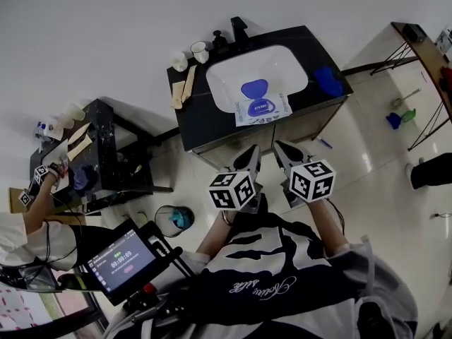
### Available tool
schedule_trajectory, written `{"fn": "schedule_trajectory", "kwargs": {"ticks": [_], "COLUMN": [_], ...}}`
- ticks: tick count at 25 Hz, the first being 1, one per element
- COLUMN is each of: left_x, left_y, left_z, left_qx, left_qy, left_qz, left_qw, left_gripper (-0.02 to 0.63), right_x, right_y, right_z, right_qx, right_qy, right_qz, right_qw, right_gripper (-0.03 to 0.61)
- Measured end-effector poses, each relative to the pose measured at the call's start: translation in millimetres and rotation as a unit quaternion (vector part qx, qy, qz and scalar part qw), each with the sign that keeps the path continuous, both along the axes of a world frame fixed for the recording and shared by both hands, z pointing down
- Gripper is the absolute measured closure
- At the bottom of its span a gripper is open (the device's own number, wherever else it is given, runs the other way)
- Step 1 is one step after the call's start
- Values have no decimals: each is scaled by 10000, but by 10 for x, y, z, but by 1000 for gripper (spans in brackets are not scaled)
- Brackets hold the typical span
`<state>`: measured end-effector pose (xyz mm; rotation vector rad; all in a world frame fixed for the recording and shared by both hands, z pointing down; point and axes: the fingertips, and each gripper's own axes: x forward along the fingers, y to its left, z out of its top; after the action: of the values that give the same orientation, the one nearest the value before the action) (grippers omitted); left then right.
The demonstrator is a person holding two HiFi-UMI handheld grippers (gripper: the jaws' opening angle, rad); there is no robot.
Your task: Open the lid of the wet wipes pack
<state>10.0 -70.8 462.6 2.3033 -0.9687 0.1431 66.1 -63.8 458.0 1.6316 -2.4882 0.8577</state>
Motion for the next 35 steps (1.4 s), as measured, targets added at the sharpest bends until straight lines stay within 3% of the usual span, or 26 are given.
{"fn": "schedule_trajectory", "kwargs": {"ticks": [8,13,18,23,35], "left_x": [-50,-163,-241,-332,-495], "left_y": [986,1388,1419,1371,1430], "left_z": [55,-56,-248,-337,-167], "left_qx": [-163,-282,-36,-24,168], "left_qy": [146,171,-92,102,156], "left_qz": [-654,-773,-623,-613,-328], "left_qw": [9976,9965,9980,9981,9992], "left_gripper": [615,615,615,615,615], "right_x": [94,-51,-272,-363,-513], "right_y": [827,1230,1336,1350,1420], "right_z": [-86,-141,-231,-296,-91], "right_qx": [155,31,-26,32,212], "right_qy": [-49,-152,-123,-18,100], "right_qz": [-194,-337,-457,-336,-87], "right_qw": [9997,9993,9989,9994,9997], "right_gripper": [578,578,578,578,578]}}
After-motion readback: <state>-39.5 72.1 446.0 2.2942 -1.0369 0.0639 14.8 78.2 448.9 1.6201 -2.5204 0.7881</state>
